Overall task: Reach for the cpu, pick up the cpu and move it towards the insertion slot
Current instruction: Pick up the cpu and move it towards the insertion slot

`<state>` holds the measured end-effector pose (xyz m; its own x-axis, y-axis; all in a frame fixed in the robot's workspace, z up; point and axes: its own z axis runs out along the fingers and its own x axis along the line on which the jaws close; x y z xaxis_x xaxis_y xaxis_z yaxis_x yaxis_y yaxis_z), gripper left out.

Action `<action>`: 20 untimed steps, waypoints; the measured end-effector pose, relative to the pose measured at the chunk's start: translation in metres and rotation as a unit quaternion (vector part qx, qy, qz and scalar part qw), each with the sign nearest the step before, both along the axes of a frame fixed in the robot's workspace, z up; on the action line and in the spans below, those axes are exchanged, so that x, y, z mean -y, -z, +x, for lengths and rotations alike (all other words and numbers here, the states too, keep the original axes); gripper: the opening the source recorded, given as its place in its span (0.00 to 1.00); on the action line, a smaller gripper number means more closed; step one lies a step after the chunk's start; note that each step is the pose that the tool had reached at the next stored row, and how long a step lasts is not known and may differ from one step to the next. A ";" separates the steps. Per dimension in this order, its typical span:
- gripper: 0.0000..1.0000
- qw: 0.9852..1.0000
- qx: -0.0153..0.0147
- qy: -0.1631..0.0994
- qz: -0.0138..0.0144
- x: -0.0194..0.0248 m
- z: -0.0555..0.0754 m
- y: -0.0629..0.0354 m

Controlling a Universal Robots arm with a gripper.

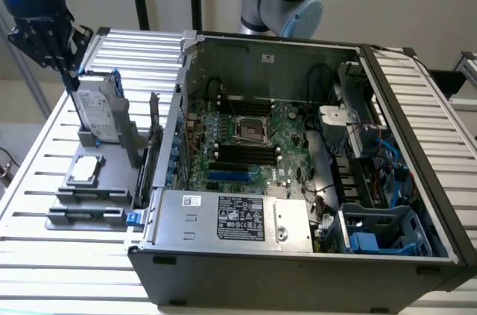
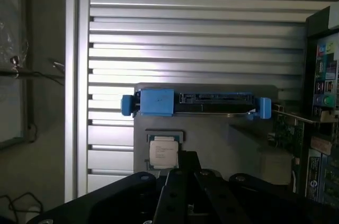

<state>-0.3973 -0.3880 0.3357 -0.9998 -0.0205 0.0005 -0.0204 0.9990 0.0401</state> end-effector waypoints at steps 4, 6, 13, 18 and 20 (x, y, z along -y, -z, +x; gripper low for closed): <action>0.11 1.000 0.000 0.000 0.000 0.0073 -0.010 0.0007; 0.11 1.000 0.000 0.000 0.000 0.0103 -0.015 0.0008; 0.11 1.000 0.000 0.000 -0.002 0.0199 -0.023 0.0008; 0.18 1.000 0.000 0.000 -0.002 0.0202 -0.023 0.0009; 0.24 1.000 0.000 0.000 -0.002 0.0203 -0.023 0.0009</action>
<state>-0.4200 -0.4082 0.3347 -0.9998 -0.0205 0.0006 -0.0205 0.9992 0.0353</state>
